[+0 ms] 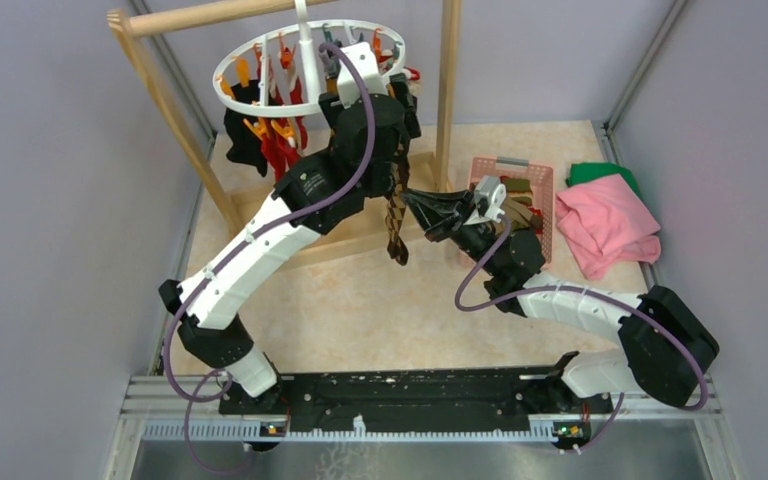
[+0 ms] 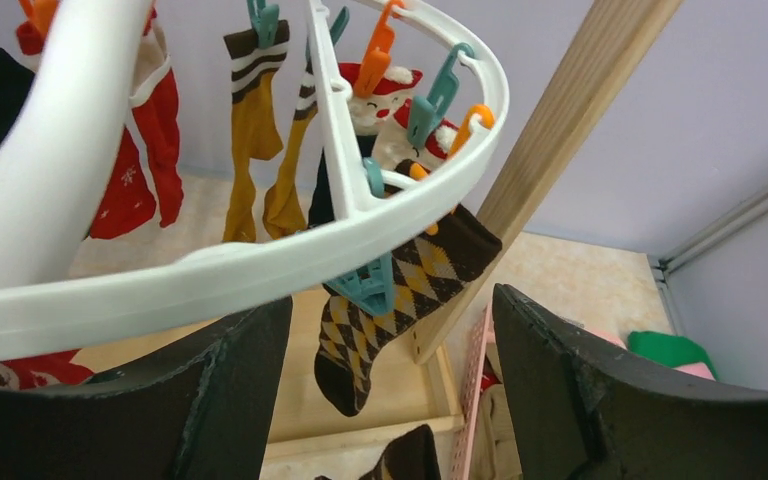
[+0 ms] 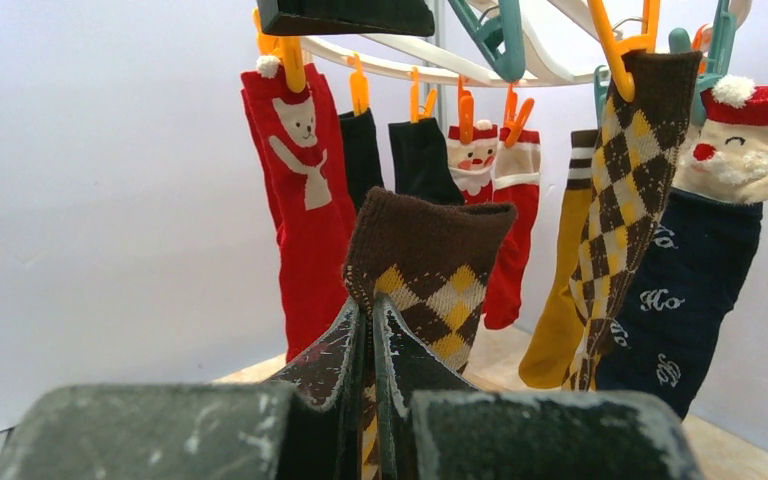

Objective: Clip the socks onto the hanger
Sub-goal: Open the clamp at the hanger.

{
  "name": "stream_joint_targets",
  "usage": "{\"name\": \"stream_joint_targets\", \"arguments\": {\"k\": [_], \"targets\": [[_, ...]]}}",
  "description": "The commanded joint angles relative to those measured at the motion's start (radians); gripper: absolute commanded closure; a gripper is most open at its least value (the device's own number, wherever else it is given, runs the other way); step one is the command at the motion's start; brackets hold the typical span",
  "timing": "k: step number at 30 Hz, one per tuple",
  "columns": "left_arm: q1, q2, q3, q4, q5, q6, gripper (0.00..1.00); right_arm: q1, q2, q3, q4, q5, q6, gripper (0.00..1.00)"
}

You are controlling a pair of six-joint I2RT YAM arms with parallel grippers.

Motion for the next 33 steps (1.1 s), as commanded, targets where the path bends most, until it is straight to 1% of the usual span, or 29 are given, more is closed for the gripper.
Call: {"name": "stream_joint_targets", "arguments": {"k": [1, 4, 11, 14, 19, 24, 30, 33], "targets": [[-0.034, -0.021, 0.033, -0.014, 0.033, -0.029, 0.21, -0.012, -0.019, 0.020, 0.044, -0.001, 0.013, 1.00], [-0.061, -0.026, 0.036, 0.001, 0.003, 0.002, 0.20, -0.013, -0.015, 0.020, 0.048, -0.002, 0.017, 1.00], [-0.054, -0.034, -0.002, 0.053, -0.058, 0.051, 0.20, -0.016, -0.019, 0.019, 0.047, -0.005, 0.018, 1.00], [-0.044, -0.043, -0.020, 0.061, -0.079, 0.041, 0.21, -0.016, -0.023, 0.019, 0.046, -0.004, 0.018, 1.00], [-0.032, -0.058, -0.043, 0.050, -0.073, 0.023, 0.21, -0.015, -0.022, 0.019, 0.047, -0.002, 0.018, 1.00], [0.035, -0.056, -0.054, 0.040, -0.014, -0.015, 0.22, -0.017, -0.024, 0.019, 0.049, -0.002, 0.019, 1.00], [0.075, -0.050, -0.082, 0.101, -0.013, 0.016, 0.22, -0.018, -0.026, 0.016, 0.047, -0.002, 0.018, 1.00], [0.083, -0.072, -0.136, 0.182, -0.024, 0.059, 0.23, -0.021, -0.024, 0.016, 0.050, -0.002, 0.019, 1.00]]}}
